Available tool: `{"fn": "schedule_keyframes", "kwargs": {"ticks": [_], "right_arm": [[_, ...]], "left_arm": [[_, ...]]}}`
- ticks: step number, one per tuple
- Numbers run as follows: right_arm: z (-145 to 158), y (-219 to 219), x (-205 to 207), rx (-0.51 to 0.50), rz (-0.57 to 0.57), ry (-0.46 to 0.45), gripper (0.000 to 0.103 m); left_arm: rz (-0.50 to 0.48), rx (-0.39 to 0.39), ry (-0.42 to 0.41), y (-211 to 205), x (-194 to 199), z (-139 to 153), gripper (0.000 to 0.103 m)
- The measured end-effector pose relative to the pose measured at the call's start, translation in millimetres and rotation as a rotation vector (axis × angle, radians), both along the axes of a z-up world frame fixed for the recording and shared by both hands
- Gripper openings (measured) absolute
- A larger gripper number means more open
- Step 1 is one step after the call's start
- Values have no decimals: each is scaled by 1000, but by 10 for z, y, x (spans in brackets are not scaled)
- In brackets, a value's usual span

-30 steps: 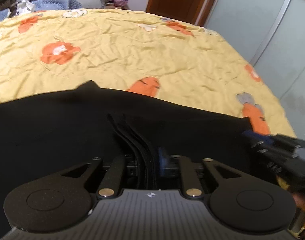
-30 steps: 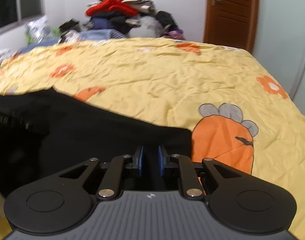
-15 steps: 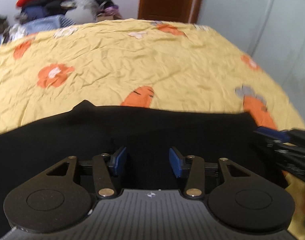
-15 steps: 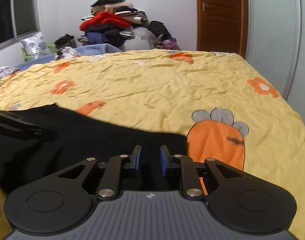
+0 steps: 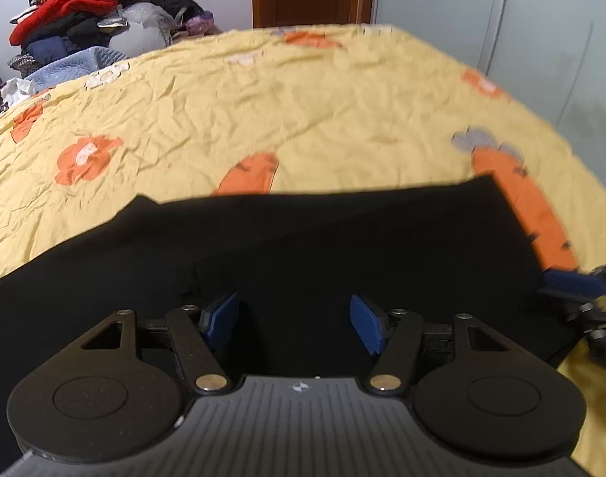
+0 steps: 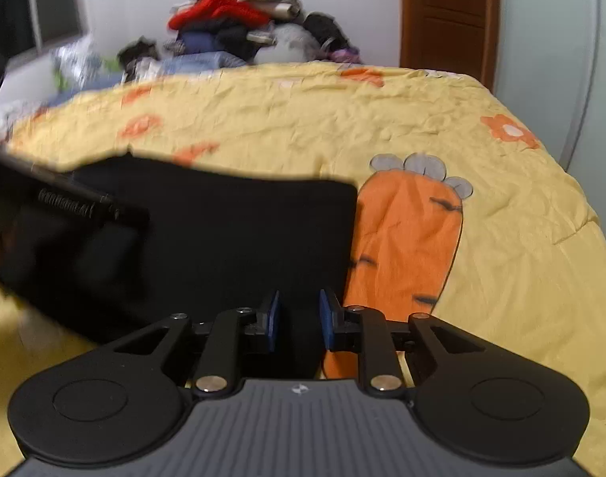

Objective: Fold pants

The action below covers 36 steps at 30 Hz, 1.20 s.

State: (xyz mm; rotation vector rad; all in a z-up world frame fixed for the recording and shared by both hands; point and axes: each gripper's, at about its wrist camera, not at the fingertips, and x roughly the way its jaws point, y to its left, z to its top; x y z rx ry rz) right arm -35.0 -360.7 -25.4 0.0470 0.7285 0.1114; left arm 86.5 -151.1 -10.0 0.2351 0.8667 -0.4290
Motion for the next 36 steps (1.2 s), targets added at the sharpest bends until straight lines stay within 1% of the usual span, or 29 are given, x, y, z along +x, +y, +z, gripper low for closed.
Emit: {"fn": "schedule_keyframes", "kwargs": {"ticks": [3,5,7,8,10,12,14,15,16,18,20,21,23,24,26,27,28,29,30,32,33,34,35,36], "right_arm": [[65,25,-63,-1,-40,-18,22],[86,47,-77,23,-33,-31,25],[55,114,-57,41,8,-10,40],[31,165,-41,20,27,11,42],[36,264,-46,-35,30,7,43],[94,288,-61,-16,2,-10,43],[153,345,-62,22,-5,-40,43],[171,405,-47,43,-1,-49,47],[178,482,-21,63,11,-55,59],[168,704,53,79,50,-66,76],[151,960,138,61,90,-82,76],[144,1068,189,58,110,-83,76],[136,1267,275,57,129,-93,77],[124,1352,318,49,132,-90,80],[63,1507,394,-20,157,-60,81],[33,1586,394,-73,170,-53,81],[18,1643,362,-113,180,-62,81],[32,1668,324,-126,182,-76,81],[60,1670,317,-116,175,-80,81],[116,1644,321,-55,152,-91,82],[124,1642,339,-20,144,-90,86],[111,1655,368,-1,146,-77,87],[88,1691,396,-1,153,-60,87],[40,1761,413,-33,166,-42,87]], "left_arm": [[31,-31,-7,58,-6,36,67],[42,-38,-7,87,-9,46,70],[38,-24,5,115,-26,34,72],[30,-11,8,133,-44,21,72],[40,6,-12,212,-106,32,72],[70,4,-34,352,-157,58,75],[113,23,-46,506,-187,80,77],[135,39,-55,584,-196,96,77],[155,53,-63,662,-202,110,77],[195,83,-77,824,-221,148,78],[224,96,-93,979,-248,185,79],[233,108,-103,1062,-266,198,81],[241,154,-126,1185,-312,190,86],[242,192,-141,1242,-340,166,86],[247,259,-154,1337,-379,99,88],[253,273,-159,1402,-401,76,89],[259,269,-164,1472,-415,66,90],[267,254,-168,1547,-430,71,92],[276,236,-166,1607,-436,71,95],[297,205,-148,1703,-433,54,97],[306,187,-138,1736,-431,47,97],[316,170,-133,1759,-432,42,97],[319,163,-132,1765,-436,30,97],[315,161,-135,1774,-450,23,97]]}}
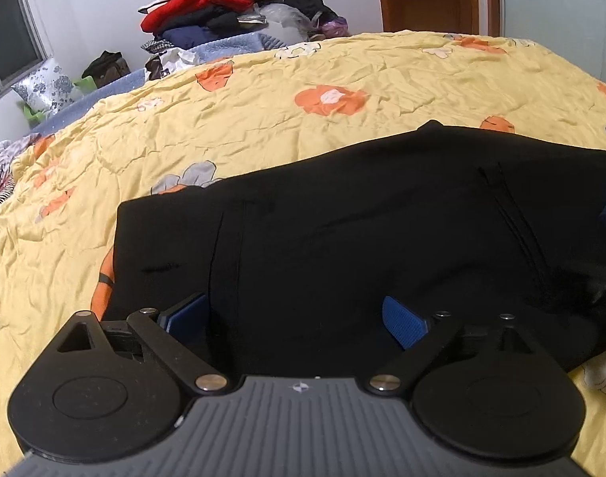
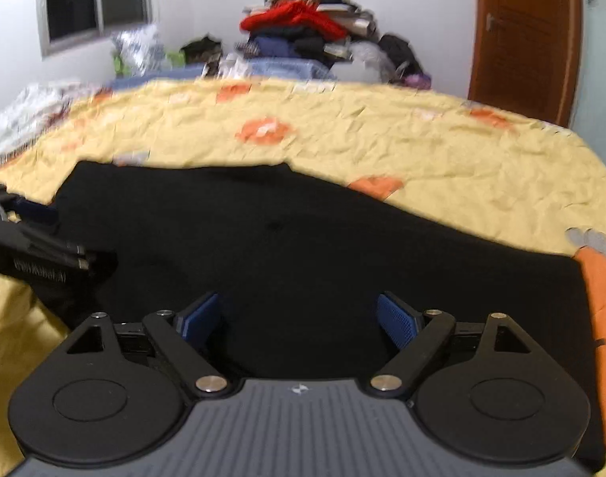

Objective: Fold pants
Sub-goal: 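Grasp the folded trousers' end with the left gripper while the right gripper grasps beside it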

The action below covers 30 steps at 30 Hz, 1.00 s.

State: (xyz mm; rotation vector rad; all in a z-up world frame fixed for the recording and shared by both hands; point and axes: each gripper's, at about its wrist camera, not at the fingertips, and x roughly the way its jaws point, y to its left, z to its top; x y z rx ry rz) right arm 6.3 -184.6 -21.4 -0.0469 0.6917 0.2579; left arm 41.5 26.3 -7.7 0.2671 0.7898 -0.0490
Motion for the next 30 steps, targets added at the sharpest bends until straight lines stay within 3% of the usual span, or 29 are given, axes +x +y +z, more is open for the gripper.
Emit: {"fn": "schedule_keyframes", "kwargs": {"ticks": [3,8,12,16,21,24,27,30], "right_arm": [[-10,111,-50,-71,-14,-35,89],[112,129,-90,4,-44,-61,90],[70,285,-89,-59,-44,-46,90],[183,484,-186,-16,24,-99,91],[280,964,-388,-95,171,-258,101],[271,1279,-410,-168,220,-259,103],[228,1556,-430,-251,256,-249,103],[215,1786,-461,-325,360,-293,103]], "left_arm": [[-24,-1,-13,35,-63,8,97],[0,-49,4,176,-63,1,97],[54,-47,-15,383,-103,84,96],[128,-75,-14,749,-106,232,96],[200,-274,108,1256,-94,263,95],[224,-375,171,1435,-158,219,94],[258,-437,178,1568,-214,209,94],[331,-494,142,1754,-250,231,95]]}}
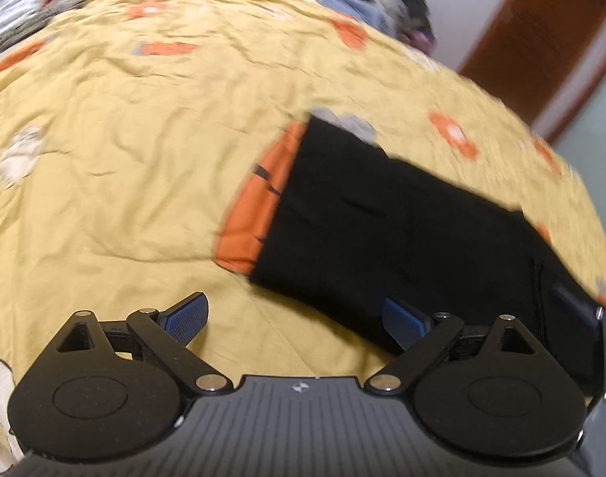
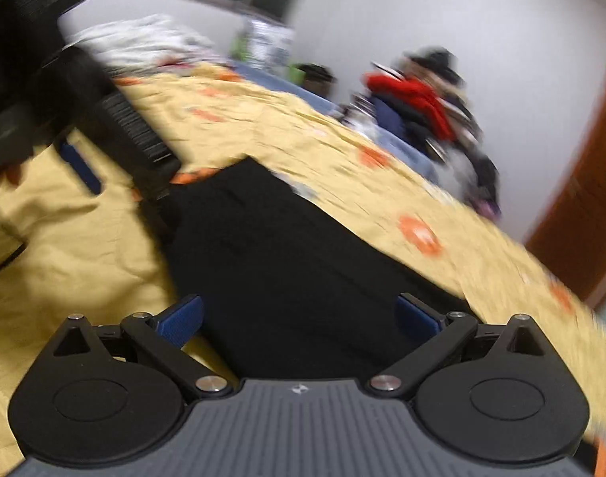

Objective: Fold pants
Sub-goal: 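Grasp the folded trousers' end with the left gripper while the right gripper grasps beside it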

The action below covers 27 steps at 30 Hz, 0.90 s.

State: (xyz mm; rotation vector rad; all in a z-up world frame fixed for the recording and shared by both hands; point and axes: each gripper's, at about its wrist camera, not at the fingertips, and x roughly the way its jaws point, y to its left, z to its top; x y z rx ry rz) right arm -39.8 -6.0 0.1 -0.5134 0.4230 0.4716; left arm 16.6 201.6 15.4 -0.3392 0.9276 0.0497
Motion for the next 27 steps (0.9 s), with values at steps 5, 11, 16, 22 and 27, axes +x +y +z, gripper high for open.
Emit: {"fn": "schedule_keyframes", "kwargs": {"ticks": [5,11,16,22,27], "right_arm": [[10,312,81,35,81,-84,103],[-135,693,216,-92,160,-44,102],[-326,957,143,-290,239,-128,67],[-458,1145,111,-425,269,-201,48],[-573,1249,104,-472,299,-214,24]], "left_arm": [[62,-103,18,242,59,-7,96],[130,-111,-50,450,73,42,96],[98,-134,-9,520,116,2,96],[81,-234,17,579,169,-87,96],[77,-409,56,641,279,-204,96]]}}
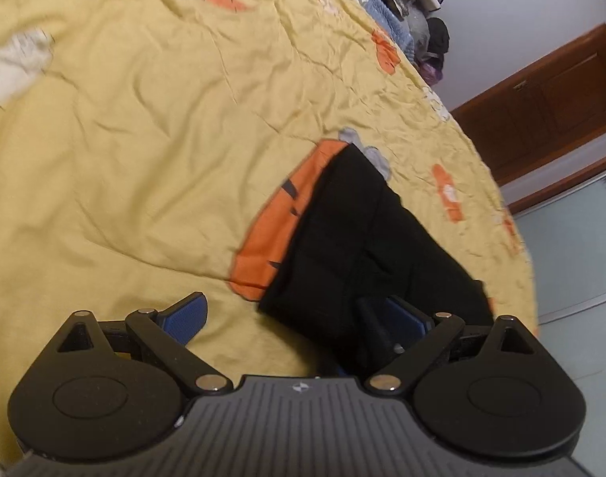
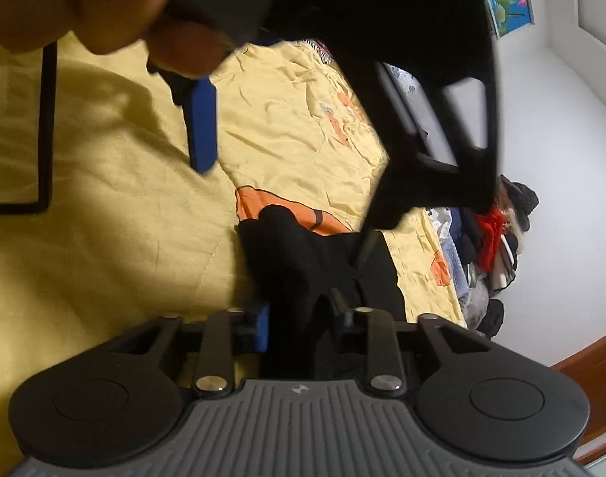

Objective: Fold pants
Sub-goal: 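Grasp the folded trousers' end with the left gripper while the right gripper grasps beside it, then lift the trousers' end with both grippers and fold it over onto the rest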

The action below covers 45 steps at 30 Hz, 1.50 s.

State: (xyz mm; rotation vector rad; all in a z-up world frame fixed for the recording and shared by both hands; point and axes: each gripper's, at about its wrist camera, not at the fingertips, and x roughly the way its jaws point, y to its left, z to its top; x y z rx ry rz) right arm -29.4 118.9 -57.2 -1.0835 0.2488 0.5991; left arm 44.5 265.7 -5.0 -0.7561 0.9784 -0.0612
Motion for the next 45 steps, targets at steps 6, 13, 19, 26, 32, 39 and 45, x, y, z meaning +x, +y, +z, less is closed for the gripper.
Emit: {"fn": "schedule_keyframes", "kwargs": {"ticks": [6,13,19,26,32,39,45], "right_arm": [[282,-231,168,266,-61,164,18],[552,-623,440,553,-124,385,18],[720,-910,346,657,-33,520,18],[612,-1027,720,641,-254,530,18],[507,-856,702,652,-233,521,18],[599,-1122,796,808,-256,571,19],[761,-1502,813,1011,-251,616,19]], "left_arm": [[-50,-231,4,-49,249,-162,98],[-27,-376,7,-145,598,-336,79],[-32,-339,59,-176,692,-448,24],[-22,-202,-61,-270,523,-236,20],[-10,-96,-74,-304,492,-176,20],[-52,133,-190,-682,302,287,20],[-77,282,-300,-1169,80,702,19]]}}
